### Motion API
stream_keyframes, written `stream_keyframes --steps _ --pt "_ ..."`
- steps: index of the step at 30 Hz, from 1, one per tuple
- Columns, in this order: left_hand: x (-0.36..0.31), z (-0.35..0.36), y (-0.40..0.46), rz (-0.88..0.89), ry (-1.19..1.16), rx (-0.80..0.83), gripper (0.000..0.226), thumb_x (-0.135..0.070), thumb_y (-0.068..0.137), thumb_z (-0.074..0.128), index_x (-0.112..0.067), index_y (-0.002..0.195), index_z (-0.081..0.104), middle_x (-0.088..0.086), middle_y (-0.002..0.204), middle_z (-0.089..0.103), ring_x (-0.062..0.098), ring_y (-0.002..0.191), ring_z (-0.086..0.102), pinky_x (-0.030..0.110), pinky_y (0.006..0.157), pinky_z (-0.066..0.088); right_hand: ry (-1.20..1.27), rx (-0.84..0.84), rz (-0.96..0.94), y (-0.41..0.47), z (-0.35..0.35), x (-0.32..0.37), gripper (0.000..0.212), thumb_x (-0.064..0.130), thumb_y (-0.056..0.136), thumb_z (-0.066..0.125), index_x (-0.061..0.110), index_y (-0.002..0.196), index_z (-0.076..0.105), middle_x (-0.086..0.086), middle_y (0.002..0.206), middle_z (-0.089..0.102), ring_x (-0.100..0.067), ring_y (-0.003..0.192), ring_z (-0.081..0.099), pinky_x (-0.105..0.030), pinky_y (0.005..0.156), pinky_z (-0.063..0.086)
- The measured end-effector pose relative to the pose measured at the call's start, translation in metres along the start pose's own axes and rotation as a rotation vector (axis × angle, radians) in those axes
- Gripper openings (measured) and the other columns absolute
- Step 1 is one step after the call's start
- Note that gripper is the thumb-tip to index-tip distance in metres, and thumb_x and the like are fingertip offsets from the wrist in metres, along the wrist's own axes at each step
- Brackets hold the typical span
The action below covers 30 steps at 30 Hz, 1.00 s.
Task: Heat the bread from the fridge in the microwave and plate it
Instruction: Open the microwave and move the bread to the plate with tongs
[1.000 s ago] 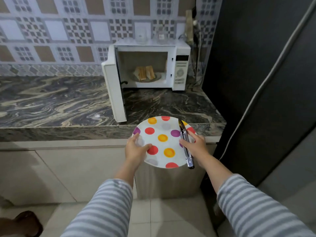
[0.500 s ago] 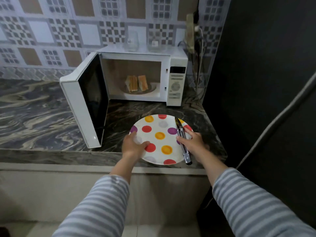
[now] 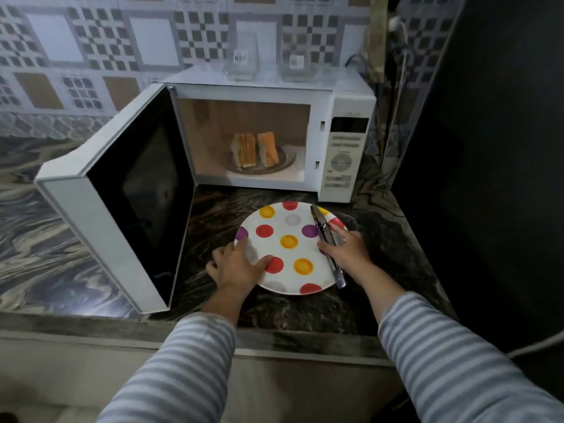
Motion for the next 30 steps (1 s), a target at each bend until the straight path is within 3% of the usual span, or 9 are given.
stream_keyframes --steps 8,12,18,23,26,28,30 --pt "0.003 0.012 0.001 0.025 0.096 0.034 0.074 -0.07 0.085 0.043 -0.035 0.148 0.026 -0.002 0.16 0.016 0.019 0.148 0.006 0.049 0.117 0.002 -0.059 0.02 0.019 0.014 0.004 0.003 0.061 0.025 0.085 0.07 0.029 0.141 0.045 -0.014 0.134 0.035 -0.03 0.127 0.043 -0.03 0.109 0.033" --pt "0.002 0.013 0.001 0.007 0.099 0.056 0.074 -0.07 0.085 0.041 -0.036 0.149 0.023 -0.003 0.161 0.012 0.017 0.148 0.004 0.048 0.117 0.0 -0.187 0.053 0.033 0.017 0.008 0.005 0.057 0.032 0.087 0.066 0.035 0.14 0.045 -0.012 0.135 0.034 -0.033 0.124 0.044 -0.033 0.107 0.037" --pt "0.002 0.012 0.002 -0.008 0.068 0.043 0.075 -0.068 0.083 0.047 -0.035 0.147 0.026 -0.003 0.16 0.015 0.017 0.148 0.007 0.048 0.117 0.001 -0.515 -0.072 0.088 0.013 0.008 0.013 0.043 0.041 0.087 0.061 0.024 0.127 0.059 -0.006 0.146 0.035 -0.035 0.133 0.03 -0.044 0.107 0.032" --pt "0.0 0.012 0.002 -0.015 0.082 0.057 0.075 -0.067 0.084 0.047 -0.035 0.148 0.025 -0.004 0.16 0.015 0.018 0.148 0.006 0.048 0.117 0.001 -0.642 -0.139 0.045 0.011 0.001 0.016 0.044 0.045 0.086 0.062 0.014 0.118 0.063 -0.006 0.134 0.046 -0.03 0.128 0.036 -0.043 0.104 0.033" --pt "-0.001 0.011 0.003 -0.026 0.075 0.068 0.075 -0.067 0.084 0.048 -0.035 0.148 0.024 -0.004 0.16 0.014 0.018 0.148 0.006 0.049 0.117 0.0 -0.551 -0.144 0.023 0.009 -0.005 0.021 0.036 0.039 0.085 0.064 0.012 0.11 0.068 -0.008 0.12 0.061 -0.03 0.115 0.053 -0.035 0.089 0.044" --pt "-0.001 0.01 0.004 -0.037 0.073 0.081 0.075 -0.066 0.084 0.049 -0.035 0.148 0.024 -0.004 0.16 0.014 0.018 0.148 0.006 0.049 0.117 0.0 -0.384 -0.113 0.004 0.007 -0.01 0.025 0.02 0.032 0.087 0.062 0.014 0.093 0.069 -0.009 0.1 0.068 -0.03 0.094 0.064 -0.028 0.069 0.046" --pt "-0.002 0.01 0.006 -0.053 0.073 0.107 0.075 -0.065 0.084 0.049 -0.035 0.148 0.022 -0.003 0.161 0.013 0.019 0.148 0.005 0.05 0.117 -0.001 -0.213 -0.044 -0.011 0.008 -0.013 0.029 0.02 0.031 0.091 0.059 0.02 0.075 0.058 -0.006 0.081 0.067 -0.026 0.073 0.067 -0.028 0.059 0.048"
Point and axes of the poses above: each hand's wrist, its own y-axis towards the middle knuckle, its own z-axis out of the palm, x = y × z, the point moved 4 cm from there along y, towards the middle knuckle
